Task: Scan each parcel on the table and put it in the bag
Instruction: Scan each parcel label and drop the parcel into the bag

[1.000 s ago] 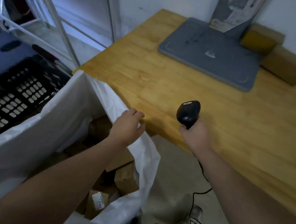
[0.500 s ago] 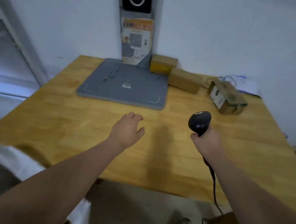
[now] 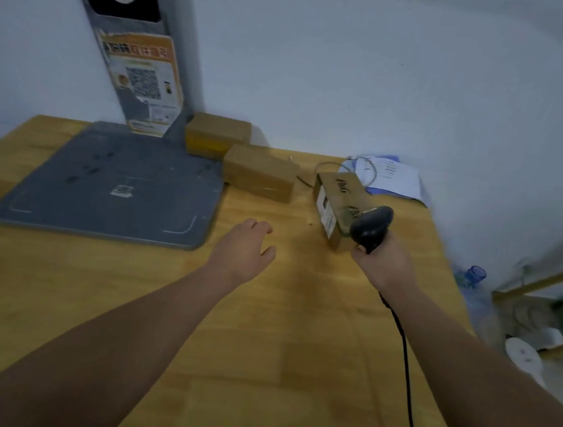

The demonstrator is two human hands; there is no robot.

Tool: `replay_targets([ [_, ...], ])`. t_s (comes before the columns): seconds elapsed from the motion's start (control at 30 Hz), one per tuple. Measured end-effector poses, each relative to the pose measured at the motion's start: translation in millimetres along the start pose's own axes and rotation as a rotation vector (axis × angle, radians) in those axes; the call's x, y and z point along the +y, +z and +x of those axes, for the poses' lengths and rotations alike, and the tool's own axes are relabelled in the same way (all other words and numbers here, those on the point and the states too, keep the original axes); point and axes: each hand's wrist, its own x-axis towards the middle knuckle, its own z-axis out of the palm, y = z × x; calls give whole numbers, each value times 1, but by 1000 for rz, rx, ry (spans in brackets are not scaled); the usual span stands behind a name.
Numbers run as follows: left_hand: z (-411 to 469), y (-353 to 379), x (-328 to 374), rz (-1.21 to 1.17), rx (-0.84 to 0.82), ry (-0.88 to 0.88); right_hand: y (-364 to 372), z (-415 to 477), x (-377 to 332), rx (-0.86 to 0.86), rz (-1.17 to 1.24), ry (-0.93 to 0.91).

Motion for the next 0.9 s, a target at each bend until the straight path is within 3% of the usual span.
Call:
replay_targets([
  [0.2,50,25,12,-15,-70,-80,-6,71,11,4,-90,25],
  [0.3,71,31,14,-44,-94,-110,4,103,8,28,-254,-47],
  [0.53,107,37,17,-98,-93,-176,39,156,4,-177,-463,-26],
  [0.67,113,42,13,-117,-106,-192,55,160,17,-225,-416,62],
  [0.8,106,45,8,-179,-114,-225,58,157,27,-175,-363,33],
  [0.9,97,50,4,-262,-104,-248,46,145,34,-168,-118,36],
])
